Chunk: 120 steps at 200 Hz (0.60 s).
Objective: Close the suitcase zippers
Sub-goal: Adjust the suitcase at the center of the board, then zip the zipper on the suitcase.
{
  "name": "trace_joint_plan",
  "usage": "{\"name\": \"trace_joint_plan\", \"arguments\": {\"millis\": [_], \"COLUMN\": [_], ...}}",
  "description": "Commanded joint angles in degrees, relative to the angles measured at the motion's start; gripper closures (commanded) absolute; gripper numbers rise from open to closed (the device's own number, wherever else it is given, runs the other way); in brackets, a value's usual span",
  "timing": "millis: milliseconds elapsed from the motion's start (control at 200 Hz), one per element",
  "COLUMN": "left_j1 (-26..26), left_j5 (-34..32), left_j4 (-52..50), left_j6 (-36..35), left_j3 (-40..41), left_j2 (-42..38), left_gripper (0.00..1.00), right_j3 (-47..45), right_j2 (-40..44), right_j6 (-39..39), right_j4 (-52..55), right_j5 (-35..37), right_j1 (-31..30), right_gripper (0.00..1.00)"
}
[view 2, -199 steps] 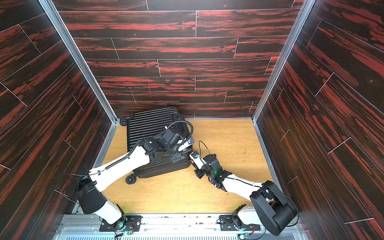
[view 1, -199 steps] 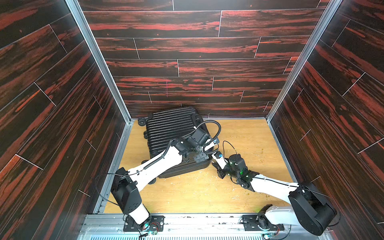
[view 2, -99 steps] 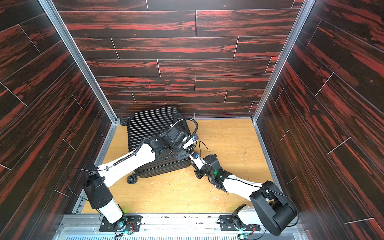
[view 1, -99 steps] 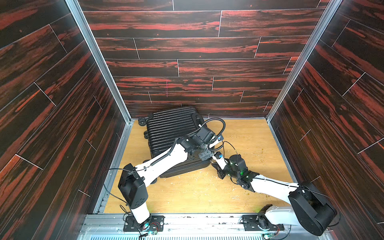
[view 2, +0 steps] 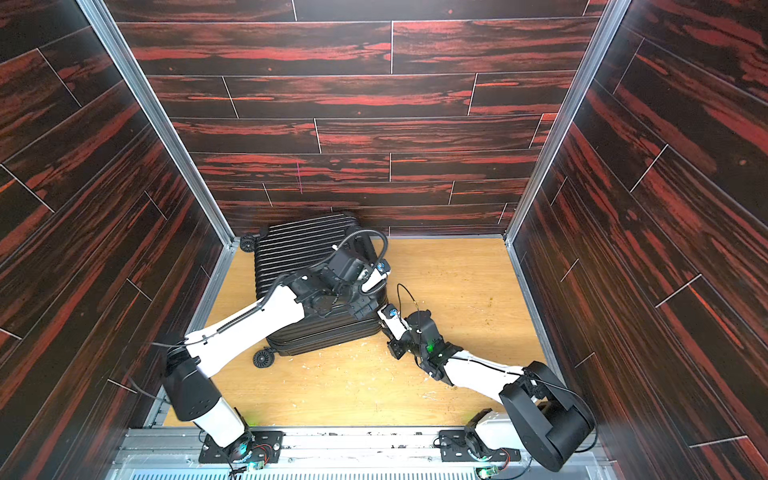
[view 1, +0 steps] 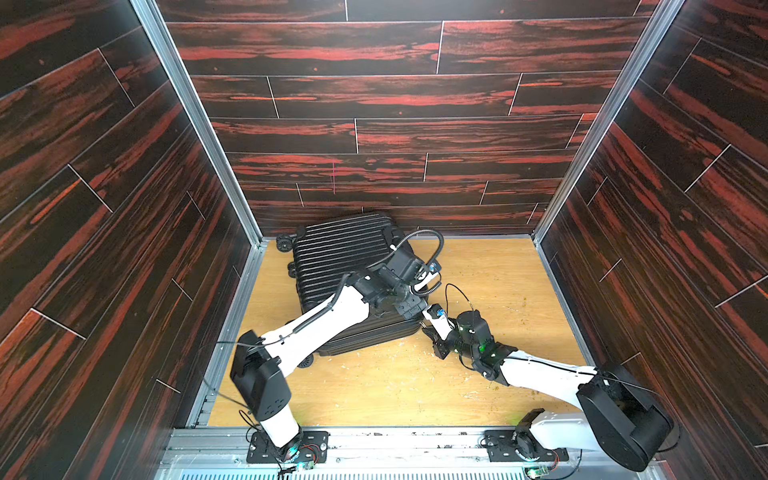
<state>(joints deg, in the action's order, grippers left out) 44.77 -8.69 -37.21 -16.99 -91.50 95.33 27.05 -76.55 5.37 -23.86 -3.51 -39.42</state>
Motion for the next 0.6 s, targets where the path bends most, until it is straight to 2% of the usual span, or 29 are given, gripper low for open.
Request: {"name": "trace_joint_plan", "arguments": {"millis": [0, 165, 215, 326, 461, 596], "left_j1": [-2.8, -4.4, -6.2, -11.9, -15.9, -22.9], "left_j5": [-5.0, -13.9, -16.9, -17.5, -24.2, -21.4], "left_j4": [1.2, 1.1, -0.1, -4.2, -6.2, -10.2], "left_j6": [5.6, 12.6, 16.6, 24.6, 30.1, 33.0], "left_j3": [0.5, 5.3, 6.8, 10.9, 19.0, 24.7], "left_j2": [-7.5, -14.7, -17.0, -22.7, -31.5, -37.2], "left_gripper": [0.09, 0.11, 0.14, 0.26, 0.35, 0.38], "right_j3": [0.4, 0.8, 1.0, 1.2, 1.5, 1.9], "right_j2": [-0.4, -1.0, -1.1, -1.3, -1.2, -1.3], "right_j6": [0.0, 0.0, 0.1, 0.2, 0.6, 1.0], "right_j4": [-1.5, -1.2, -0.9, -0.7, -0.2, 0.3], "right_j5": [-3.6, -3.8, -3.7, -3.7, -3.5, -3.4], "right_j1": [-1.2, -1.2, -1.2, -1.2, -1.2, -1.2], "right_gripper": [1.0, 1.0, 1.0, 1.0, 1.0, 1.0]}}
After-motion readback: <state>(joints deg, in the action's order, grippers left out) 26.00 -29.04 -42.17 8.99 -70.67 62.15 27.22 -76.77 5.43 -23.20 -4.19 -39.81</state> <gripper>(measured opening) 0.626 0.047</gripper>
